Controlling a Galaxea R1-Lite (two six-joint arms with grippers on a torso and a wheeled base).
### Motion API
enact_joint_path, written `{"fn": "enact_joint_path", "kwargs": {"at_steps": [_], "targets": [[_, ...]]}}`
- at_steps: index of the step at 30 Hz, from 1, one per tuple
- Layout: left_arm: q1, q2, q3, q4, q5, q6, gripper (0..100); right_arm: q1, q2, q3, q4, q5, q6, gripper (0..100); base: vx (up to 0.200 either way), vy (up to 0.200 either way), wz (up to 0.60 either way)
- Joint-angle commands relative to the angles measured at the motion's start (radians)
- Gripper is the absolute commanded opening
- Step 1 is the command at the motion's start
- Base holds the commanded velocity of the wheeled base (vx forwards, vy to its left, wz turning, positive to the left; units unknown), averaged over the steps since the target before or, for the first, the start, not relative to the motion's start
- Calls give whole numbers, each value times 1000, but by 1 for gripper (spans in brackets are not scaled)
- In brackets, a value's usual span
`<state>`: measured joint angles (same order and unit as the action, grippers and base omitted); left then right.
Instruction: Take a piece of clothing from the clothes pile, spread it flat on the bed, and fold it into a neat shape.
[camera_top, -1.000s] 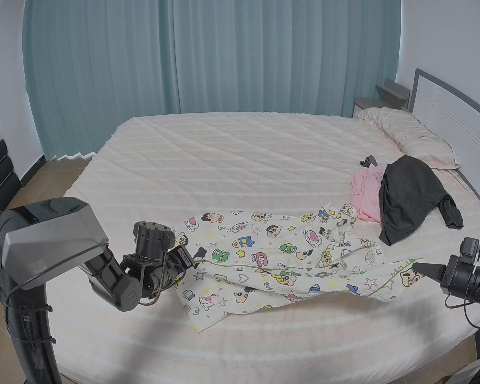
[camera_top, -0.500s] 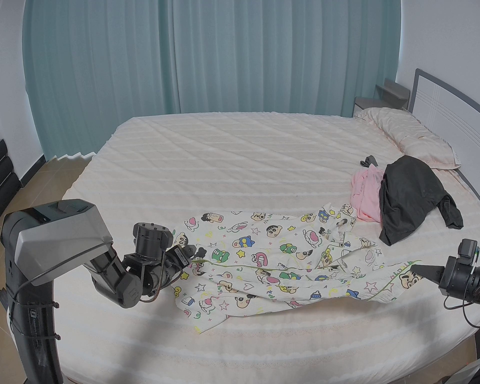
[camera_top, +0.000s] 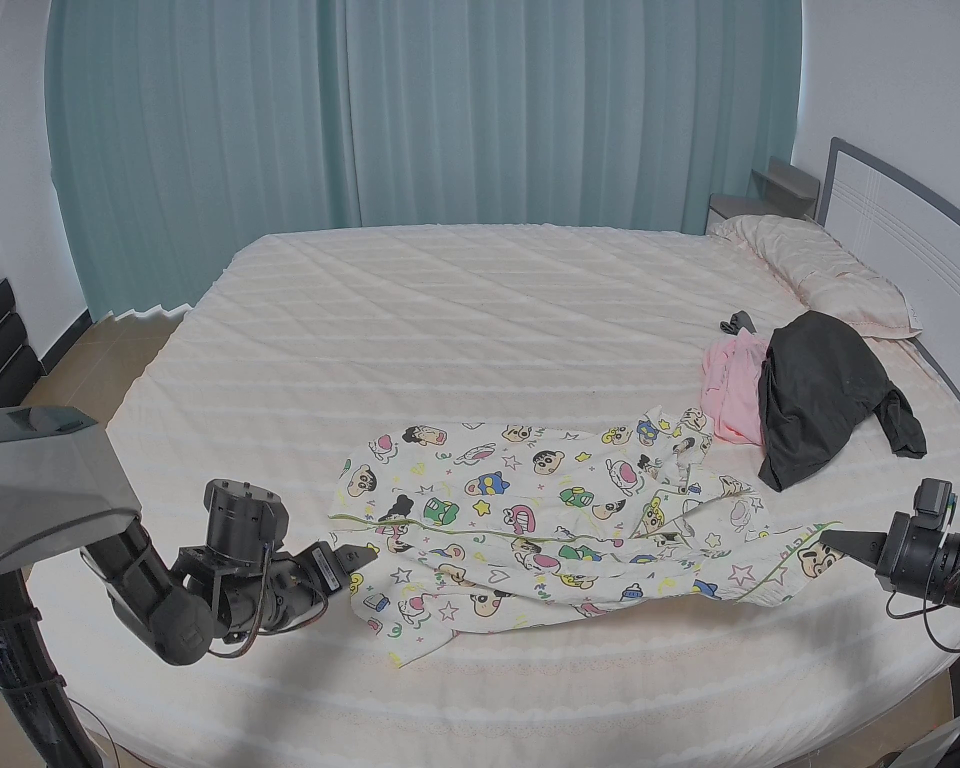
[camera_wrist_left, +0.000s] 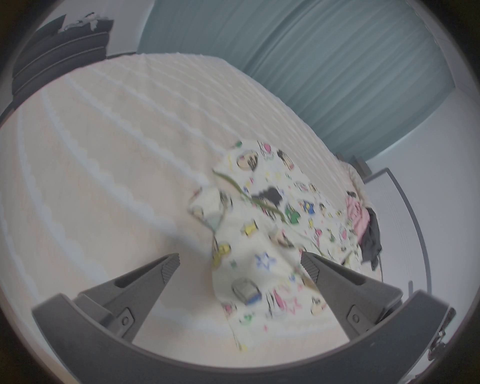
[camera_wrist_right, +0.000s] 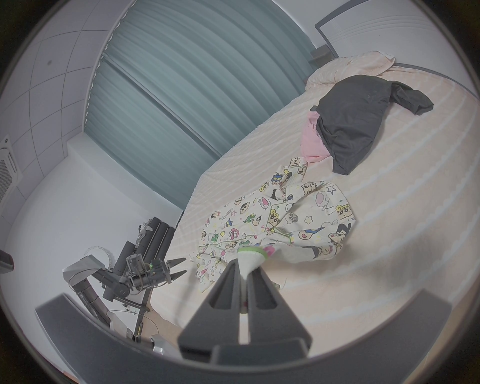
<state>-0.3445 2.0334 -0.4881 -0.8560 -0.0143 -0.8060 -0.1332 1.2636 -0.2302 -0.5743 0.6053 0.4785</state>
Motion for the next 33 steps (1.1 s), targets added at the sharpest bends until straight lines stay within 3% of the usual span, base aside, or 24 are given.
{"fn": "enact_joint_path", "kwargs": {"at_steps": [1, 10, 16, 27, 33], "targets": [[-90, -59, 75, 0, -19, -33, 100, -2, 16, 0, -1, -1, 0, 0, 0, 0, 0], [-203, 103, 28, -32, -3, -81, 100, -2, 17, -3, -1, -1, 0, 0, 0, 0, 0], [-206, 169, 36, -140, 54, -93, 100, -2, 17, -3, -1, 1, 0, 0, 0, 0, 0], [-203, 166, 45, -144, 57, -94, 100, -2, 23, 0, 1, 7, 0, 0, 0, 0, 0], [-200, 169, 5, -146, 57, -144, 100, -2, 20, -1, -1, 7, 0, 0, 0, 0, 0]]}}
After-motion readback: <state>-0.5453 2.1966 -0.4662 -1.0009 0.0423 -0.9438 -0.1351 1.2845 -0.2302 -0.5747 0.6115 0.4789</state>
